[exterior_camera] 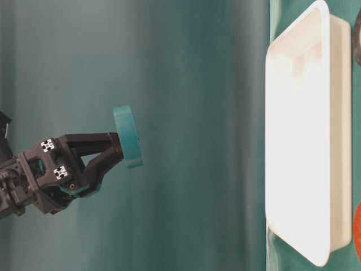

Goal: Pick up the tape from a random location and place it into the white case.
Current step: 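Lower the teal roll into the tray and open the left gripper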

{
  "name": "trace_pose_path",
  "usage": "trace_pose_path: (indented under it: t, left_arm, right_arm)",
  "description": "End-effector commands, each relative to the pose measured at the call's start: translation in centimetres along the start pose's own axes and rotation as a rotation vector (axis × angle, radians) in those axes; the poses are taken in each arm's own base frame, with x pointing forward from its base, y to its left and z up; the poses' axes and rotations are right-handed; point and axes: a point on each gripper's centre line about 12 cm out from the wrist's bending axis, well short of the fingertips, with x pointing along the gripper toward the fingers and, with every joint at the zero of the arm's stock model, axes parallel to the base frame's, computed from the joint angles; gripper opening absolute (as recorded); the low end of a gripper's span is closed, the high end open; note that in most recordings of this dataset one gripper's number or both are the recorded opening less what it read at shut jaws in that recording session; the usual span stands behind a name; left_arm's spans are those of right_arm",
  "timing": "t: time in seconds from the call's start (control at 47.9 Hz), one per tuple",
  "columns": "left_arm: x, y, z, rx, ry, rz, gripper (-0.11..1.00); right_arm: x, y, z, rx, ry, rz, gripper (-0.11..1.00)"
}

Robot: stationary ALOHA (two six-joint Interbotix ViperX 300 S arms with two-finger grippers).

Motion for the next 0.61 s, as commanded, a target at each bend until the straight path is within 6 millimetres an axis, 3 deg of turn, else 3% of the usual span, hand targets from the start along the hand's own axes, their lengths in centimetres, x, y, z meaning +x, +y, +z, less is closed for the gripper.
trace_pose_path:
  t: [0.0,0.355,0.585]
  left_arm:
    - [-1.5,0.1,0.8,-0.001,-0.046,0.004,0.21]
    - [-1.0,0.3,0.5,-0.005,-0.035,0.006,0.21]
    - [1.7,0.9,-0.5,-0.017,-0.013,0.014,0.21]
  right_arm:
    - [0.1,0.1,1.1,0.001,-0.026,0.004,0.92]
    - [0.1,0.1,1.0,0.001,-0.023,0.003,0.92]
    - [0.3,0.1,0.8,-0.001,-0.011,0.003,0.92]
